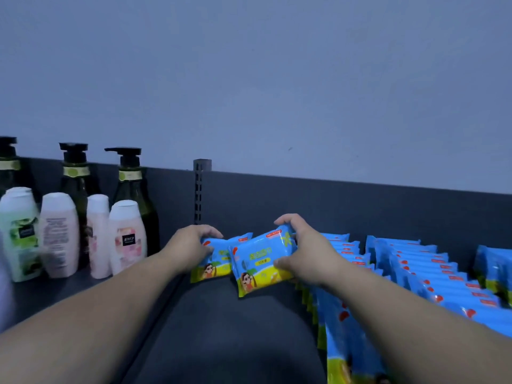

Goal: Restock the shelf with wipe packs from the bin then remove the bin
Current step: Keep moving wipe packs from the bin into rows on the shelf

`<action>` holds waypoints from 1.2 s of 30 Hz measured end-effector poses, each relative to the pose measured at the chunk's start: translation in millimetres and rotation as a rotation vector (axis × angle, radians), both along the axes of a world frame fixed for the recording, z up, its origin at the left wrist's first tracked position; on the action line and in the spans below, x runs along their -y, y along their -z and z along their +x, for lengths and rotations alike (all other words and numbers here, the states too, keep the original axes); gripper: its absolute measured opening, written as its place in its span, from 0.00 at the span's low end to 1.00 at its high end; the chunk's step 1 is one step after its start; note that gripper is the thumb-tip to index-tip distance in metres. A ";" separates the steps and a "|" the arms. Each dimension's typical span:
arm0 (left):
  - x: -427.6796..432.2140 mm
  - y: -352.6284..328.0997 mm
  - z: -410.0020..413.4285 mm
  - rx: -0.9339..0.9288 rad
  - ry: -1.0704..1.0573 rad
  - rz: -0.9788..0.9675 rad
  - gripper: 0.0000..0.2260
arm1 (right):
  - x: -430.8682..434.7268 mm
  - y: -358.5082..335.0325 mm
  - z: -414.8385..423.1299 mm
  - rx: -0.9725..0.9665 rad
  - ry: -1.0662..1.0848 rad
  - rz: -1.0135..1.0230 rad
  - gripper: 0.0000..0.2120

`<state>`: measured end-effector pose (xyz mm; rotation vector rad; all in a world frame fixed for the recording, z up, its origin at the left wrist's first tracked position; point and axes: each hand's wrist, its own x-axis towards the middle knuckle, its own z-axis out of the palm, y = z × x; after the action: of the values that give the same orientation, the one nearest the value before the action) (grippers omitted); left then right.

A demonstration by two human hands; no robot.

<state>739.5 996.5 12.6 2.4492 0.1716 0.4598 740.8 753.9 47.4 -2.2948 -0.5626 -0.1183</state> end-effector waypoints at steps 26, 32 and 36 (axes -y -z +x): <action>-6.9 25.6 49.3 0.108 0.178 0.135 0.32 | -79.0 26.6 64.8 0.123 0.173 -0.410 0.19; -4.4 29.0 47.1 0.152 0.036 0.339 0.29 | -75.9 34.6 70.7 0.083 0.139 -0.523 0.30; -3.8 30.0 45.4 0.114 0.049 0.391 0.32 | -75.5 37.0 73.0 0.042 0.131 -0.548 0.34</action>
<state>784.9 1000.2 -17.3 2.7891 -0.0302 0.6616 813.7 829.3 10.5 -2.8686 -0.5104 -0.0824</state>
